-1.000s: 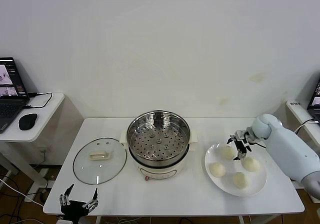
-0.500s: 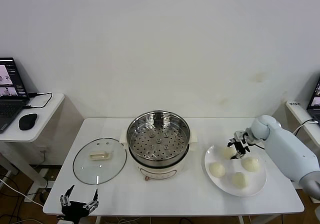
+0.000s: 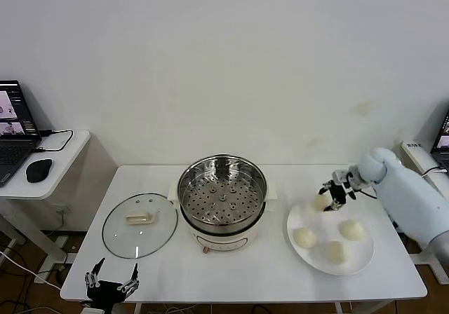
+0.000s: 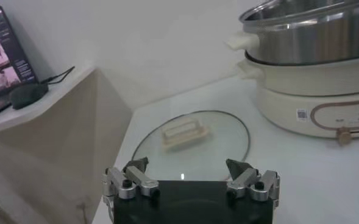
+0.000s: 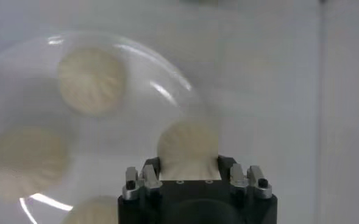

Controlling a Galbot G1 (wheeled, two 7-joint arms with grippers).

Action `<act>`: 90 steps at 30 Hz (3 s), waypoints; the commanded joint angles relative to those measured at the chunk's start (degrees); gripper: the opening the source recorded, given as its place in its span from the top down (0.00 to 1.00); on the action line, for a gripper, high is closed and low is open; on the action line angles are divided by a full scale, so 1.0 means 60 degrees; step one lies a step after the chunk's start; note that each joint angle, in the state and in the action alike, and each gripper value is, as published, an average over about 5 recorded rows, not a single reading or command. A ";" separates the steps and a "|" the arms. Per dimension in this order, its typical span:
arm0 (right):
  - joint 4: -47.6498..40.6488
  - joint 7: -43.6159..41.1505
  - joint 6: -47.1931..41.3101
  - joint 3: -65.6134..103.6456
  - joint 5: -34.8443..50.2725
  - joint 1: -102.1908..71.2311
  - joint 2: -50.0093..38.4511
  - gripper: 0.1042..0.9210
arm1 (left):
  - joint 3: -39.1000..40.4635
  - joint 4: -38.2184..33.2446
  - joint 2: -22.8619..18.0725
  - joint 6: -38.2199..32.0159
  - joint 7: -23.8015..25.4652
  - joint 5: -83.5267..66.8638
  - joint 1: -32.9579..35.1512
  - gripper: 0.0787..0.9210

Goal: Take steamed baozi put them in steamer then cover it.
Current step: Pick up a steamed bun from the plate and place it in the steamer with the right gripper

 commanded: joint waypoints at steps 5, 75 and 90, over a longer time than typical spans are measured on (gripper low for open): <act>-0.0767 -0.0864 -0.0031 -0.2363 0.2532 0.3872 0.1557 0.41 | -0.0063 -0.0306 0.0050 0.0006 -0.0104 -0.0199 -0.0014 0.12; -0.3559 0.1108 0.6511 -0.2445 -0.3652 0.2000 0.6644 0.40 | -0.0071 0.0745 0.0011 -0.0133 -0.0349 -0.0151 -0.0194 0.12; -0.2034 -0.0690 0.4443 -0.2455 -0.0630 0.2690 0.5642 0.13 | -0.0011 0.0649 0.0036 -0.0124 -0.0217 -0.0130 -0.0217 0.12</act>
